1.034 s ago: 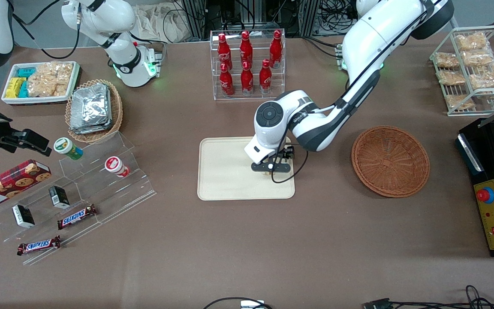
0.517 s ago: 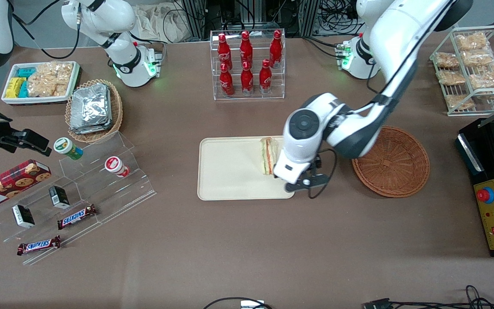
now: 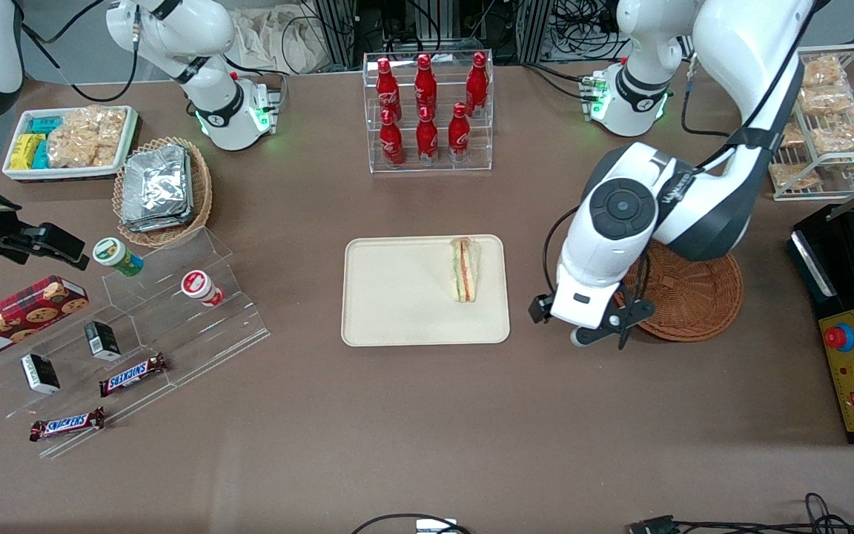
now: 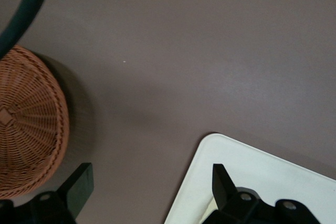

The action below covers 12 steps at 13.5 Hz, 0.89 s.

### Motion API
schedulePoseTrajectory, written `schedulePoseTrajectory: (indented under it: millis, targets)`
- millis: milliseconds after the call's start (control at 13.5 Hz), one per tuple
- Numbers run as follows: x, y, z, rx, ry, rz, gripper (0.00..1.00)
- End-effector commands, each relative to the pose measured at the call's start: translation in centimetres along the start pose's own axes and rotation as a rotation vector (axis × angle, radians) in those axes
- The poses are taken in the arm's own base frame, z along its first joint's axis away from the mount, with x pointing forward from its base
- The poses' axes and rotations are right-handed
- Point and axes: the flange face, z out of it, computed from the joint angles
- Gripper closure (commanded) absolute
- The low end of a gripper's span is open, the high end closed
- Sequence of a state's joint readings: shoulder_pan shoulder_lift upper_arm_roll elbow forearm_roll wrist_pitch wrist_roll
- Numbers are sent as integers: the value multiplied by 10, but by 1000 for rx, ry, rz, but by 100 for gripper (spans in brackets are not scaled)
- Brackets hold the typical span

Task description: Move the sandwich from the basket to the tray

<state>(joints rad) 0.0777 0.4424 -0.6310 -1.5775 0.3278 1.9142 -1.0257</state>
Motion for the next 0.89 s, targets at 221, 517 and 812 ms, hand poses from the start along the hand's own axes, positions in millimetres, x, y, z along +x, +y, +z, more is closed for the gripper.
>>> schedulePoseTrajectory:
  millis: [221,517,812]
  targets:
    - [33,-48,-57,-41,-66,49,0]
    - [44,-102,-76,-55,-110,86,0]
    - [37,-168,-106,-73,-105,175,0]
